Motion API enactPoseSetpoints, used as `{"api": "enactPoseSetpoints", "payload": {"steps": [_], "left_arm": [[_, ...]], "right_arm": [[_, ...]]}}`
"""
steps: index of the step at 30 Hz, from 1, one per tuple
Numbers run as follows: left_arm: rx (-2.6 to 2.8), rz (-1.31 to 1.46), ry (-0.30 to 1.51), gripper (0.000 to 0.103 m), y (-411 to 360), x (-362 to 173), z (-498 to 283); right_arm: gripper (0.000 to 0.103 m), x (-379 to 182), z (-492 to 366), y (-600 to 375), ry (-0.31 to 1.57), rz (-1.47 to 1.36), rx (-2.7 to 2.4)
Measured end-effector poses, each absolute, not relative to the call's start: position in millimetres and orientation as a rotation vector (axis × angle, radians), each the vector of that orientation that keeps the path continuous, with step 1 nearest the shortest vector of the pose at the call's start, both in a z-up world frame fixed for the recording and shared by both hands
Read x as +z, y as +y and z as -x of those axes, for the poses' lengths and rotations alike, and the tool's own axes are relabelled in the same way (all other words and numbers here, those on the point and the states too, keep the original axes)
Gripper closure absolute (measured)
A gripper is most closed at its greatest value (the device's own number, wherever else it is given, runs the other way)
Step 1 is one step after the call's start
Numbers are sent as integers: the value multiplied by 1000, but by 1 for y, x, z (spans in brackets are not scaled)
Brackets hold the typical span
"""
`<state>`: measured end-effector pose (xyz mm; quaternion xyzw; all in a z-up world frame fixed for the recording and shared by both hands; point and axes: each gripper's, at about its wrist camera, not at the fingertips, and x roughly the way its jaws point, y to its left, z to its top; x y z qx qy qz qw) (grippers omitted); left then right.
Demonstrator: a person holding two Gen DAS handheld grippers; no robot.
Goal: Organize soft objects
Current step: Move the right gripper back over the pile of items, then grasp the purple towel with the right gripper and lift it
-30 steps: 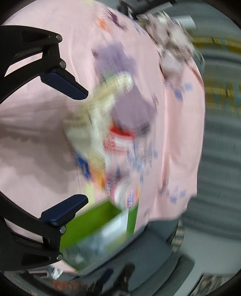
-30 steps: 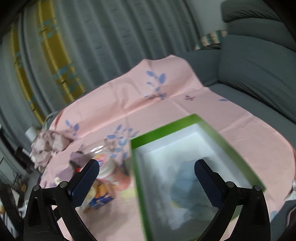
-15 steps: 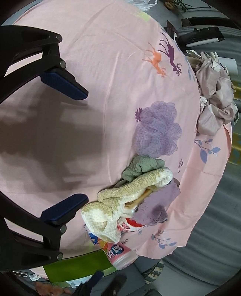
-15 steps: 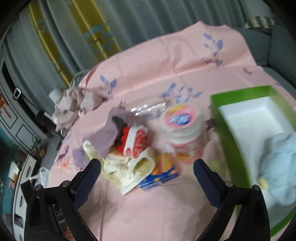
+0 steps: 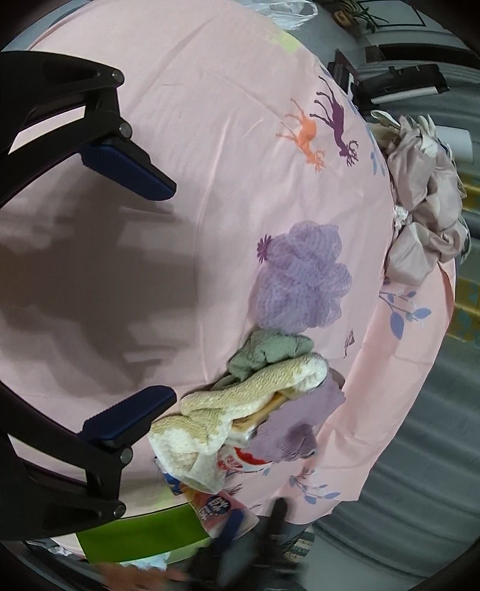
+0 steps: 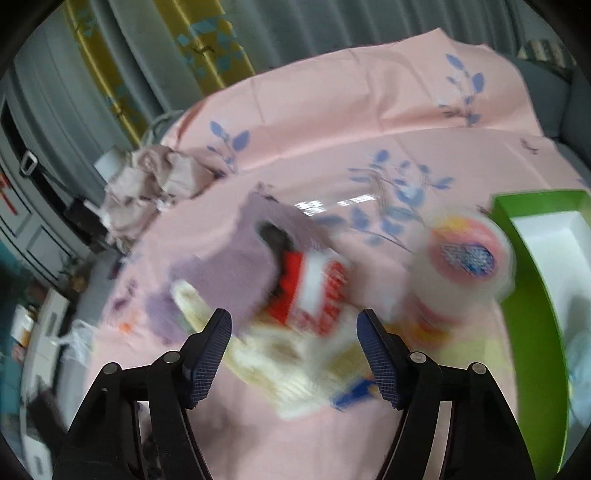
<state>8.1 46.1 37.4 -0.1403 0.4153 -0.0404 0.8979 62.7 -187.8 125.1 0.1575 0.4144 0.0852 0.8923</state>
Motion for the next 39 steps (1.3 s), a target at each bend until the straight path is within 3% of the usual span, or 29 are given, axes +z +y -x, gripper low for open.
{"api": "enactPoseSetpoints", "payload": {"steps": [3, 9, 11, 12, 14, 26, 29, 32, 39], "left_arm": [[-79, 298, 854, 4, 51, 40, -8], [-111, 330, 849, 4, 56, 44, -9], [-115, 338, 851, 4, 57, 44, -10], [-116, 342, 851, 4, 59, 45, -10], [-118, 353, 851, 4, 61, 45, -10], [-109, 389, 845, 4, 69, 47, -10], [-117, 398, 844, 4, 70, 48, -9], [-120, 412, 833, 4, 75, 51, -7], [-120, 440, 831, 4, 88, 54, -4]], "right_arm": [[25, 131, -93, -169, 868, -262, 112], [27, 111, -140, -135, 924, -96, -1], [54, 102, -145, -135, 931, -79, -40], [80, 98, -148, -137, 951, -79, -40], [97, 97, -148, -145, 951, -125, -21], [97, 230, -49, -167, 619, -122, 132], [97, 242, -19, -163, 610, -108, 209], [97, 227, 11, -152, 655, -63, 279], [97, 113, 16, -127, 1003, -200, 503]]}}
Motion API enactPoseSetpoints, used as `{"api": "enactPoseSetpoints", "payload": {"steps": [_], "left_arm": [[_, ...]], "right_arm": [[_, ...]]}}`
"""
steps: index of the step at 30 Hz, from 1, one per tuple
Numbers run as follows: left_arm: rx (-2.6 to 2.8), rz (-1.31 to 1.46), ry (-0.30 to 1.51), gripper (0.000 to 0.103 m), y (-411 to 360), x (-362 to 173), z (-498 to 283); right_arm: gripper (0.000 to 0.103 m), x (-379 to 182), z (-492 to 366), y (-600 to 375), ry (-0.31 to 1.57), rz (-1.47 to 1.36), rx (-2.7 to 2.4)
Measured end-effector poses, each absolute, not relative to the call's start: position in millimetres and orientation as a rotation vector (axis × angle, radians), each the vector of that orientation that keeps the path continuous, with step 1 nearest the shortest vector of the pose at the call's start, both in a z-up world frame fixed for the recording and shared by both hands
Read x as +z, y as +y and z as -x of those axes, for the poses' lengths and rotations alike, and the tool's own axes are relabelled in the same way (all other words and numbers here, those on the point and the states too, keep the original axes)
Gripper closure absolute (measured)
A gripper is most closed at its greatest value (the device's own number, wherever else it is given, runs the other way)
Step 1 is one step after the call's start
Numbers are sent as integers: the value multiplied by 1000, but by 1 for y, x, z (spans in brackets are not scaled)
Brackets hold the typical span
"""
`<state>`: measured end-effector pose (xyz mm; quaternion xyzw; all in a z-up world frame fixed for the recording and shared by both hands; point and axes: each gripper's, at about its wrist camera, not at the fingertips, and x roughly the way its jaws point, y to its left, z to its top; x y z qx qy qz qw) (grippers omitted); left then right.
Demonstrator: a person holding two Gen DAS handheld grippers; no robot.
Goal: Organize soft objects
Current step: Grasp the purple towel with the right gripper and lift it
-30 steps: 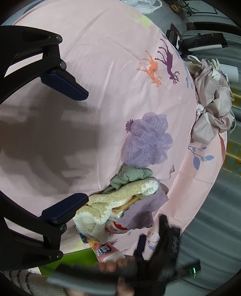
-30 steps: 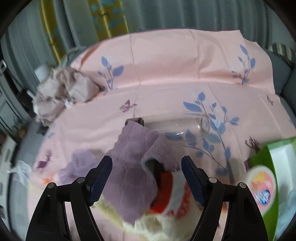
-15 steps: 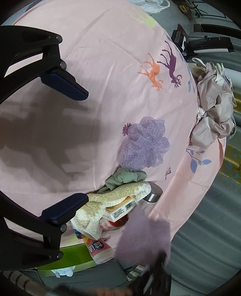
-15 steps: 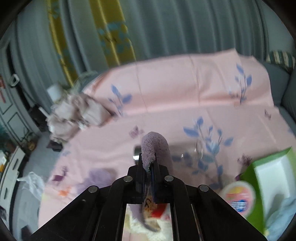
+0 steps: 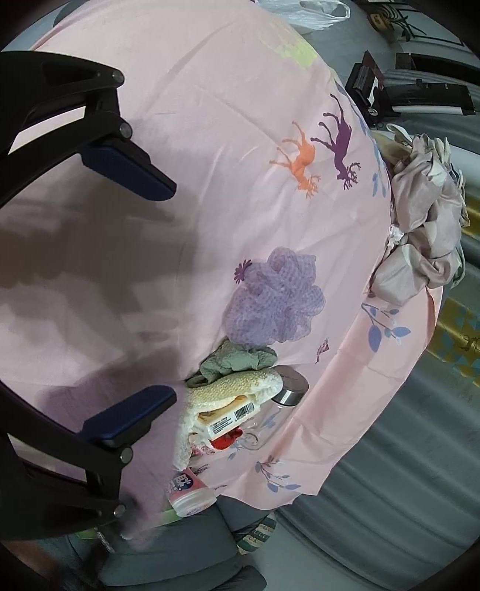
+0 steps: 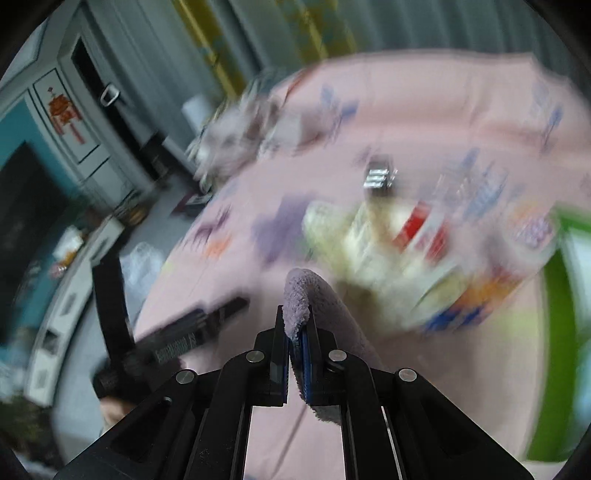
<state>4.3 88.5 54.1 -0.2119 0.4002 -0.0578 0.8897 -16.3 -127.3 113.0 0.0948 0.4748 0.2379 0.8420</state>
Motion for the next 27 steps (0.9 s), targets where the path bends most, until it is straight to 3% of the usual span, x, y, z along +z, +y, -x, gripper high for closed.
{"api": "enactPoseSetpoints", "payload": {"steps": [7, 11, 14, 15, 17, 19, 23, 27], "left_arm": [[-232, 373, 909, 4, 69, 49, -5], [-283, 298, 944, 10, 53, 47, -1], [-326, 253, 995, 16, 43, 42, 1], [-347, 246, 1016, 19, 39, 40, 1], [-388, 244, 1053, 22, 30, 34, 1], [-426, 252, 1085, 33, 21, 27, 2], [-447, 197, 1087, 38, 1, 23, 7], [-438, 148, 1068, 54, -13, 21, 9]], "right_arm": [[97, 36, -13, -130, 1239, -255, 431], [97, 40, -12, -139, 1232, -270, 447], [77, 59, -4, -154, 1148, -247, 406], [57, 65, -2, -162, 1111, -250, 385], [31, 72, 0, -174, 1067, -272, 373], [29, 73, -2, -181, 1058, -315, 392], [29, 64, -8, -175, 1079, -364, 451], [29, 43, -17, -155, 1136, -347, 461]]}}
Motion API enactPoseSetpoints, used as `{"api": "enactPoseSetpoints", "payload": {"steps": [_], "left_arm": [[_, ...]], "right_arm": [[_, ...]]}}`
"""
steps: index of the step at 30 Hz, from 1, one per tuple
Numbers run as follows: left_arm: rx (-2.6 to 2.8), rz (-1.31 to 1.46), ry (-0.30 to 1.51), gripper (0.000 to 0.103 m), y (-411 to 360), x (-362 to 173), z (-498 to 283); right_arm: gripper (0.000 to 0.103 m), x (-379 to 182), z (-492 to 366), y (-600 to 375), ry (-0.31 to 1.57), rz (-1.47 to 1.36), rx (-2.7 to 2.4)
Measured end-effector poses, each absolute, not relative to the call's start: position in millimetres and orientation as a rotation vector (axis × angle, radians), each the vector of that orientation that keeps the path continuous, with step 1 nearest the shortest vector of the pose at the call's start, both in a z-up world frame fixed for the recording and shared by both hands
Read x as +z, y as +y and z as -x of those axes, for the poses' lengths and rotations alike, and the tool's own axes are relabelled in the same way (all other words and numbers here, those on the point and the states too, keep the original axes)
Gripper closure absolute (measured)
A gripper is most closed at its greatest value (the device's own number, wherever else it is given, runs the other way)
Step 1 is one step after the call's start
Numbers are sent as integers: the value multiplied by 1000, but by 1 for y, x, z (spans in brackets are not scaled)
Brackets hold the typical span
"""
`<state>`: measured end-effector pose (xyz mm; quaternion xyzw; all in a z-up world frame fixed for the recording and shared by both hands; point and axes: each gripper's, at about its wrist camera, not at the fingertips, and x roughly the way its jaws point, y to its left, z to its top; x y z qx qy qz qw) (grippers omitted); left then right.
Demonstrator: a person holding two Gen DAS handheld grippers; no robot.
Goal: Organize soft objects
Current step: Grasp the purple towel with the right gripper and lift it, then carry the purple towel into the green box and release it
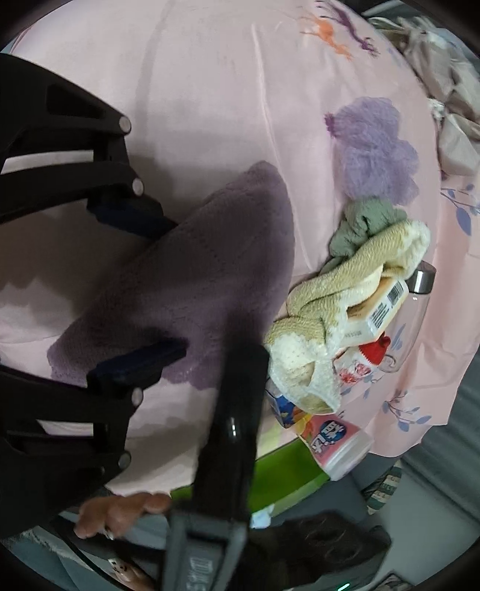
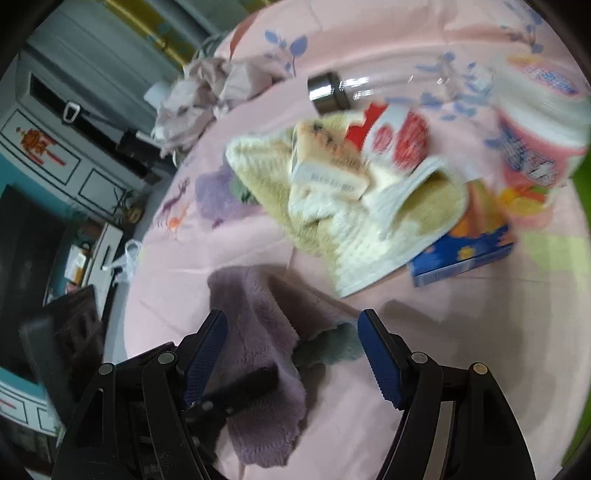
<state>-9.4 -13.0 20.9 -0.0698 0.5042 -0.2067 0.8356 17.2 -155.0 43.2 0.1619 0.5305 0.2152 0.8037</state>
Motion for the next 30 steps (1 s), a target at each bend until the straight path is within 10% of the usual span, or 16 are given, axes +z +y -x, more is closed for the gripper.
{"api": "enactPoseSetpoints", "payload": {"steps": [6, 13, 30], "left_arm": [[-426, 169, 1037, 73, -16, 17, 6], [-421, 152, 991, 77, -19, 23, 7], [-509, 12, 639, 79, -91, 126, 36]], "right_arm": [[29, 34, -16, -140, 1151, -305, 472], [59, 34, -9, -132, 1167, -340, 565], [60, 145, 38, -219, 753, -383, 523]]}}
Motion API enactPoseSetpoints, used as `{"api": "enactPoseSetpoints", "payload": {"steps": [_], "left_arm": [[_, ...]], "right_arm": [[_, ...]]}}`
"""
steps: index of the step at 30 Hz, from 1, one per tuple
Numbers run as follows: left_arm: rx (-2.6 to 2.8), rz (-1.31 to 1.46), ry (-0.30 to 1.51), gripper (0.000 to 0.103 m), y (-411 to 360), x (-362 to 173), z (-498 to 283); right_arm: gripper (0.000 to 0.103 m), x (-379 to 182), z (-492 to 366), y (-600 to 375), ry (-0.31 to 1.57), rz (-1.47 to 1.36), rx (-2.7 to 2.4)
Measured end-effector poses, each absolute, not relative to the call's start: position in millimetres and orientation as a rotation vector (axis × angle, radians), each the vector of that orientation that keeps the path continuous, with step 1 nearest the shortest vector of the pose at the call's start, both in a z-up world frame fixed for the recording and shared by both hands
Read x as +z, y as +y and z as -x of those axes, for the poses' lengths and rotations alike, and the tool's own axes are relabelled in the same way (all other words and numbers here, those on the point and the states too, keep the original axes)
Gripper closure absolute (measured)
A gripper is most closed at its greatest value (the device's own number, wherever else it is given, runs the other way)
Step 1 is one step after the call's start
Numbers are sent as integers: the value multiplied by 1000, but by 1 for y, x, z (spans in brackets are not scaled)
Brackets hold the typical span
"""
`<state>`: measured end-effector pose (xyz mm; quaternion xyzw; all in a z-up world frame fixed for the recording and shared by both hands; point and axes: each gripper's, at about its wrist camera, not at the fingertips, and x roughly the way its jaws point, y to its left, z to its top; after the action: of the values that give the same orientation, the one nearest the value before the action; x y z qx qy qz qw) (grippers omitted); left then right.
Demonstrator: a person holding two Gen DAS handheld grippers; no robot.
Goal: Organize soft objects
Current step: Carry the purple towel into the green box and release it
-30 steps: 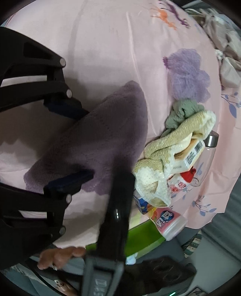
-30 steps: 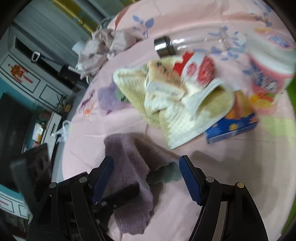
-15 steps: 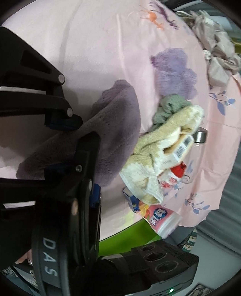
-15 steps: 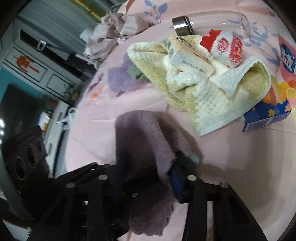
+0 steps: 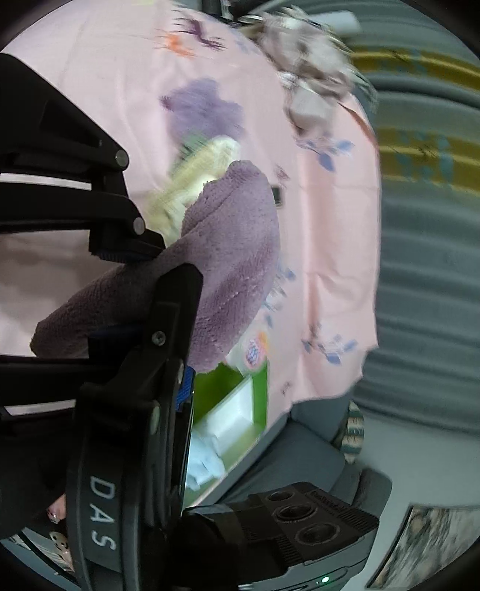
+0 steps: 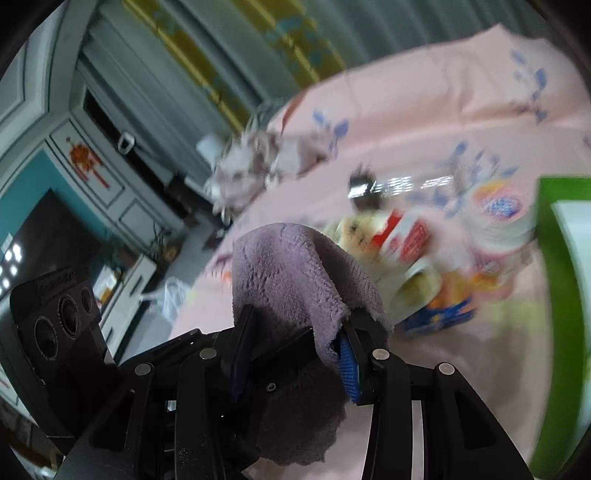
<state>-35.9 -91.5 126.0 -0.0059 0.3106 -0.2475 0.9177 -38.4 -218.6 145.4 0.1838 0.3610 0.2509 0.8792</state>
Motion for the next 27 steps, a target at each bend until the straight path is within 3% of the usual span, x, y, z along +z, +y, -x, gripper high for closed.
{"api": "enactPoseSetpoints", "payload": {"steps": [5, 11, 27], "left_arm": [[-588, -36, 599, 80, -140, 143, 34], [-669, -89, 595, 81, -195, 146, 31], [-833, -208, 717, 82, -315, 119, 19]], "right_arm": [[62, 160, 55, -267, 660, -439, 419], [72, 167, 69, -326, 581, -471, 245], [89, 130, 81, -431, 554, -716, -35]]}}
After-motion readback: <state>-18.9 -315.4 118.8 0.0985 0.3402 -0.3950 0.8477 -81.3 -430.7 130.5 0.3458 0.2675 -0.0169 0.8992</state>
